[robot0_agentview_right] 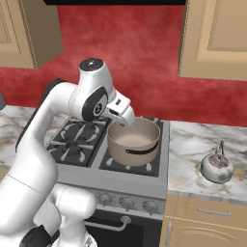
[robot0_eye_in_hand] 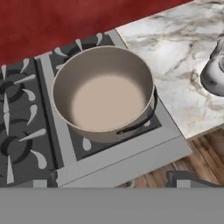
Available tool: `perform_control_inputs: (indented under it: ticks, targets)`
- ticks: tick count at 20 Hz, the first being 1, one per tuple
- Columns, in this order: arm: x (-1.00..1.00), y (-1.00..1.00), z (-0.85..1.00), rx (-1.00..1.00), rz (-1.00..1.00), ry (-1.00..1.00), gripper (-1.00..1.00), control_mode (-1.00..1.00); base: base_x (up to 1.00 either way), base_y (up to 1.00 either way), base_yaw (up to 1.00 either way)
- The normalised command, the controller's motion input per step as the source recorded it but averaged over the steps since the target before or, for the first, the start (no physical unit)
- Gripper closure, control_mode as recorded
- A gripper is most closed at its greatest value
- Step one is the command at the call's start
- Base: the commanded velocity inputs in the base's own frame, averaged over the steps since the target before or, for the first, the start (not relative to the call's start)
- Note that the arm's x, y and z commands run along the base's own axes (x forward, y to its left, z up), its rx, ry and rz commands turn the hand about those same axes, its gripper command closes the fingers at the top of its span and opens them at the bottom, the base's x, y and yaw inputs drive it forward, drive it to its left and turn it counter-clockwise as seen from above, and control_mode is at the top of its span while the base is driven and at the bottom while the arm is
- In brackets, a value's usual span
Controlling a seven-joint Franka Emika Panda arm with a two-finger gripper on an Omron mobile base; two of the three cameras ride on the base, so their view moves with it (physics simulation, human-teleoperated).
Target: Pick the kettle from the counter and place it on a stove burner. Then turn the burner on.
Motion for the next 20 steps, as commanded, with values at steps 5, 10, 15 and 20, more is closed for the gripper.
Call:
perform_control_inputs:
  ticks: [5,10,15,20]
  targets:
    - [-0.49,-1.00,-0.01,0.00,-0.26,0.00,-1.00,-1.00,0.00,0.00,0.00]
    - [-0.47,-1.00,-0.03,0.00,-0.26,0.00,-1.00,-1.00,0.00,0.00,0.00]
    - [-0.44,-1.00,0.00,0.00,-0.23,0.00,-1.00,-1.00,0.00,0.00,0.00]
    - [-0.22,-1.00,-0.04,0.00,-0.19,0.00,-1.00,-1.00,0.00,0.00,0.00]
